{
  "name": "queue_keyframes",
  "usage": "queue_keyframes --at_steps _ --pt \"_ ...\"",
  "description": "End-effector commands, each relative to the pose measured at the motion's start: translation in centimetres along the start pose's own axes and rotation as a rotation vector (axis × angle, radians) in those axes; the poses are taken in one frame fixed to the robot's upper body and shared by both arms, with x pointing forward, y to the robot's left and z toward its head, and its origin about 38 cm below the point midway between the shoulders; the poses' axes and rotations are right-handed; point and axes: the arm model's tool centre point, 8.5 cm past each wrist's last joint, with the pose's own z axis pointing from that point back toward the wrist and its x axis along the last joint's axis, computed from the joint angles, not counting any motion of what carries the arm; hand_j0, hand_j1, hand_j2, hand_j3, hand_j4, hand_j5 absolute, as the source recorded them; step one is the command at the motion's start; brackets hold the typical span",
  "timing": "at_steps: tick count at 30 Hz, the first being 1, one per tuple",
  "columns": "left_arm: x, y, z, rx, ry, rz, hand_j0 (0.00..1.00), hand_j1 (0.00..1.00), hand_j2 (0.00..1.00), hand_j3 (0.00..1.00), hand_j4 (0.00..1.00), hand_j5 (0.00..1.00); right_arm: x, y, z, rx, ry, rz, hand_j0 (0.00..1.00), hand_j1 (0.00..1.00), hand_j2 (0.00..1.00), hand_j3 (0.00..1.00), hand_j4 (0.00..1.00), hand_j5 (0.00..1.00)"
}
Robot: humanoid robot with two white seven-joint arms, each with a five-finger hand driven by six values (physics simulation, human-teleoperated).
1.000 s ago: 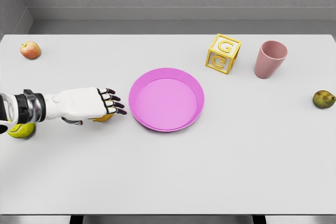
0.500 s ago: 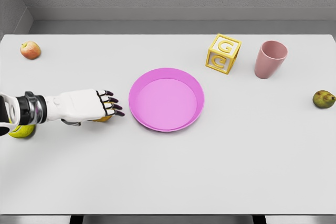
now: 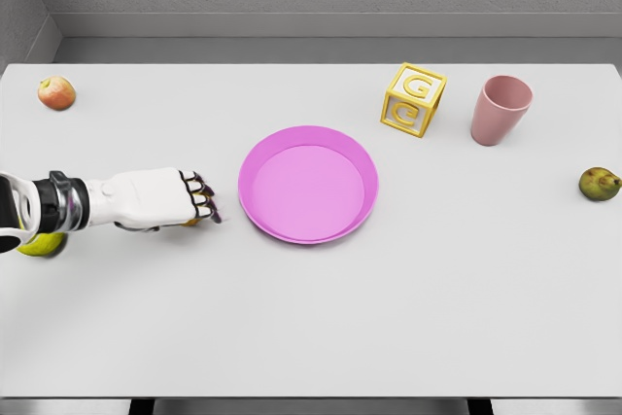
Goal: Put the lemon on the plate with left arm
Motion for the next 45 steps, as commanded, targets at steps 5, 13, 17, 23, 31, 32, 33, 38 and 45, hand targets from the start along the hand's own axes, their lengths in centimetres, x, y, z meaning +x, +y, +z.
queue_keyframes --at_steps 5,13,17,23,31,32,33,38,45 --pt "-0.1 -0.3 0.1 -0.019 0.012 -0.016 0.71 0.71 0.71 0.71 0.71 0.71 0.0 0.0 0.0 0.000 0.000 0.001 1.00 1.00 1.00 1.00 1.00 1.00" --pt "-0.1 -0.5 0.0 -0.030 0.017 -0.023 0.57 0.57 0.57 0.57 0.57 0.57 0.1 0.0 0.0 0.000 -0.002 -0.001 1.00 1.00 1.00 1.00 1.00 1.00" --pt "-0.1 -0.5 0.0 -0.031 0.017 -0.022 0.56 0.56 0.56 0.56 0.56 0.56 0.0 0.0 0.0 0.000 0.000 -0.001 1.00 1.00 1.00 1.00 1.00 1.00" --pt "-0.3 -0.3 0.2 -0.024 0.023 -0.022 0.54 0.54 0.54 0.54 0.54 0.54 0.0 0.0 0.0 0.000 0.000 -0.001 1.00 1.00 1.00 1.00 1.00 1.00" --pt "-0.9 0.1 0.5 -0.007 0.037 -0.014 0.58 0.58 0.58 0.58 0.58 0.58 0.1 0.0 0.0 0.000 -0.002 -0.001 1.00 1.00 1.00 1.00 1.00 1.00" --pt "-1.2 0.6 0.8 0.007 0.044 -0.013 0.58 0.58 0.58 0.58 0.58 0.58 0.0 0.0 0.0 0.000 0.000 0.001 1.00 1.00 1.00 1.00 1.00 1.00" --pt "-1.4 1.0 0.9 0.023 0.042 -0.008 0.58 0.58 0.58 0.58 0.58 0.58 0.0 0.0 0.0 0.000 0.000 0.001 1.00 1.00 1.00 1.00 1.00 1.00" --pt "-1.5 1.4 1.0 0.034 0.039 -0.007 0.58 0.58 0.58 0.58 0.58 0.58 0.0 0.0 0.0 0.000 0.000 -0.001 1.00 1.00 1.00 1.00 1.00 1.00" --pt "-1.5 2.0 0.7 0.051 0.035 -0.012 0.58 0.58 0.58 0.58 0.58 0.58 0.0 0.0 0.0 0.000 0.000 -0.001 1.00 1.00 1.00 1.00 1.00 1.00"
